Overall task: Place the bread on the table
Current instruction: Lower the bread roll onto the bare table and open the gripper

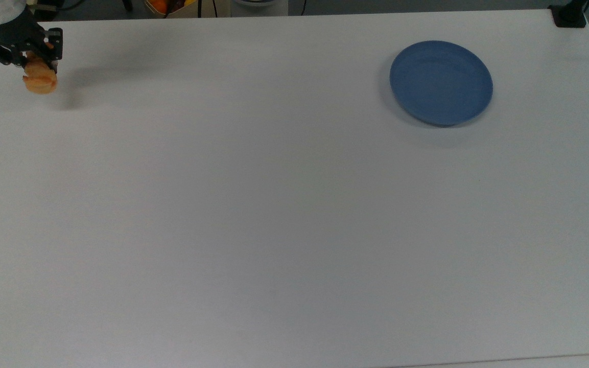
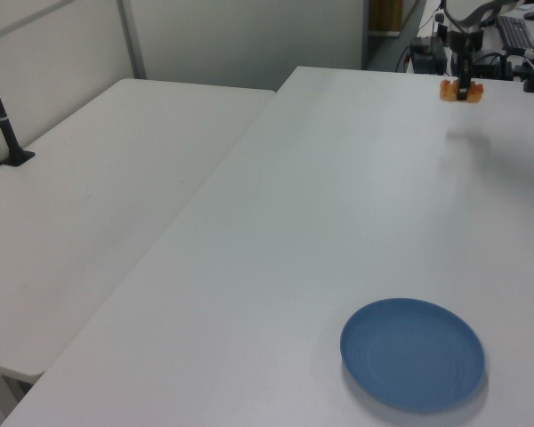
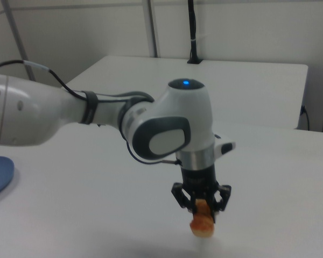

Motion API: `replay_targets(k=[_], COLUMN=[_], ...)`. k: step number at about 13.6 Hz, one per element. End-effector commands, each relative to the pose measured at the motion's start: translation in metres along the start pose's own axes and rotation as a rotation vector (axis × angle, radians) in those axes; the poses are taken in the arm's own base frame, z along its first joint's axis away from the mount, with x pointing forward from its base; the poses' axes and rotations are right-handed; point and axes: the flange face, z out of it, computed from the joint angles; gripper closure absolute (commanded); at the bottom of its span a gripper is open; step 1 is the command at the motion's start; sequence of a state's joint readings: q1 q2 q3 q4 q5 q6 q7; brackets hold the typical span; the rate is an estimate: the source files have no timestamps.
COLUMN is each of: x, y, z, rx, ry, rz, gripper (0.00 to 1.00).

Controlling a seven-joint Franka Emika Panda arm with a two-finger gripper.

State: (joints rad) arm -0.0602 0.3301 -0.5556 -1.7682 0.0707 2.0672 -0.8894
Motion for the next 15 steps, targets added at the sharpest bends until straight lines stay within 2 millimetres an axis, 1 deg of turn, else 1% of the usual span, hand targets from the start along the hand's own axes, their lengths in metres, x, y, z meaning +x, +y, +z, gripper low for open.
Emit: replay_targets(k=[1,3,6,8,10,11,12,13,14,15], x=[-0.002,-0.003,-0.003,-0.006,-0.007,-0.007,-0.007,-0.007,-0.007,-0.007], y=[0.019,0.026,0.028,0.028,0.028,0.028,0.028,0.028,0.028,0.027], z=[0.027,0.050,0.073,0.081,0.082,0.082,0.082,0.082,0.082,0.083], rx=[-0.041,-0.050,-0.039,-0.040,-0.039,-0.039,-0.039,-0.039,-0.037,-0.035], ry=[0.016,0.001,0.016,0.013,0.013,0.013,0.013,0.014,0.013,0.011], rz=[-0.011,0.000,0.026,0.033,0.035,0.035,0.035,0.035,0.035,0.036], gripper=[0.56,0.56,0.55,0.55,0.54,0.52,0.49,0.43,0.35,0.23])
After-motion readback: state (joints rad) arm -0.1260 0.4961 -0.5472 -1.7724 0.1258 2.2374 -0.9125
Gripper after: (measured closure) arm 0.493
